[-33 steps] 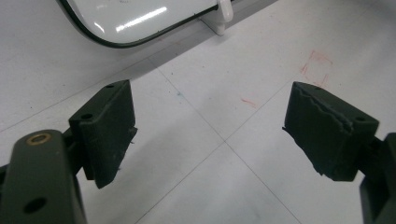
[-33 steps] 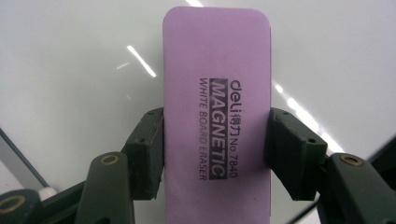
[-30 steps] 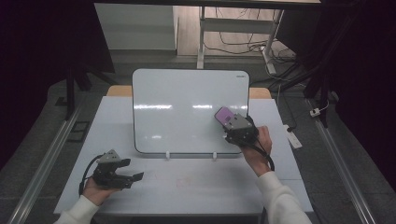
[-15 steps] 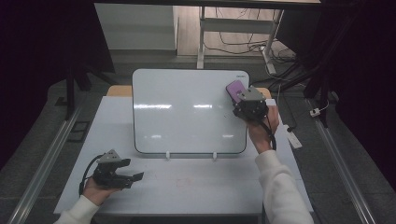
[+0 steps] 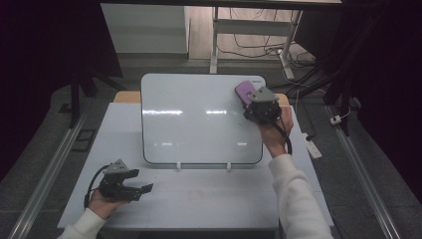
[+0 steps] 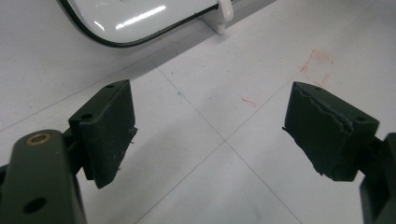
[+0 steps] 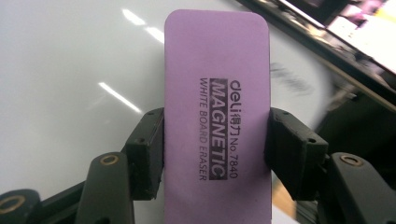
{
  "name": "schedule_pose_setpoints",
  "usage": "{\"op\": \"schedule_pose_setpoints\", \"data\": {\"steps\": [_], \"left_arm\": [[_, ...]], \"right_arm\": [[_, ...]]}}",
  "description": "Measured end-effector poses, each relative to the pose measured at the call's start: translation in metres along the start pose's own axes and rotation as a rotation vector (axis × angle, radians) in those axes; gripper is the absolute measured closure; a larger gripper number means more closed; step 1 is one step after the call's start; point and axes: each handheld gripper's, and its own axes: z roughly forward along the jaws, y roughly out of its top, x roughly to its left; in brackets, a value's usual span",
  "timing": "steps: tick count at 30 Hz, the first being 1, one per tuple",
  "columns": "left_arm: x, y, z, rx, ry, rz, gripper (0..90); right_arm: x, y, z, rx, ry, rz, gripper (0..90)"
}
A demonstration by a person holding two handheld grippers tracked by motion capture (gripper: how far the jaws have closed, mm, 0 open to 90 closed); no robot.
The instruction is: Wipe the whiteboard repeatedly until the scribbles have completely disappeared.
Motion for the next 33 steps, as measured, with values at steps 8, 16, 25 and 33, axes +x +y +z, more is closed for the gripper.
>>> {"op": "schedule_pose_setpoints", "data": {"steps": [8, 16, 25, 33], "left_arm": [[-0.001, 0.0, 0.0, 0.001, 0.003, -0.001, 17.1], [-0.001, 0.0, 0.0, 0.001, 0.004, -0.001, 17.1], [-0.001, 0.0, 0.0, 0.0, 0.003, -0.003, 17.1], [0.0, 0.001, 0.001, 0.001, 0.003, 0.0, 17.1]], "right_arm": [[0.049, -0.028, -0.01, -0.006, 0.097, -0.074, 41.0], [0.074, -0.056, -0.021, 0.013, 0.153, -0.102, 41.0], [0.061, -0.058, -0.024, 0.038, 0.098, -0.076, 41.0], [0.069, -0.056, -0.024, 0.069, 0.129, -0.073, 41.1]]}}
